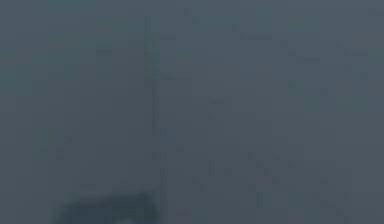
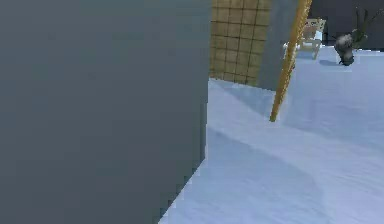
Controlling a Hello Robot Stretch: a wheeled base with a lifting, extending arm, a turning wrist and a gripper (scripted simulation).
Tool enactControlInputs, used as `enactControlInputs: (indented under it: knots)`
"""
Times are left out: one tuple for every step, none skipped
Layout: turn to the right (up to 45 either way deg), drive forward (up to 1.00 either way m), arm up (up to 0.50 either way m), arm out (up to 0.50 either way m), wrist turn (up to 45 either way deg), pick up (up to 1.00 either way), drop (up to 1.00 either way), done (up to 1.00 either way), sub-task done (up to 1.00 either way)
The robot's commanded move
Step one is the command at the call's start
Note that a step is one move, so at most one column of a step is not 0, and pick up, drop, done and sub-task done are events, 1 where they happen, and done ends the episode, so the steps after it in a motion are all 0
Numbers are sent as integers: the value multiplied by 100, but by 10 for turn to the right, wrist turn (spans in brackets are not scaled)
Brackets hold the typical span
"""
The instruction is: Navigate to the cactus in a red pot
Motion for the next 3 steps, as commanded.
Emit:
enactControlInputs:
  knots:
    - [450,0,0,0,0,0,0,0,0]
    - [450,0,0,0,0,0,0,0,0]
    - [360,0,0,0,0,0,0,0,0]
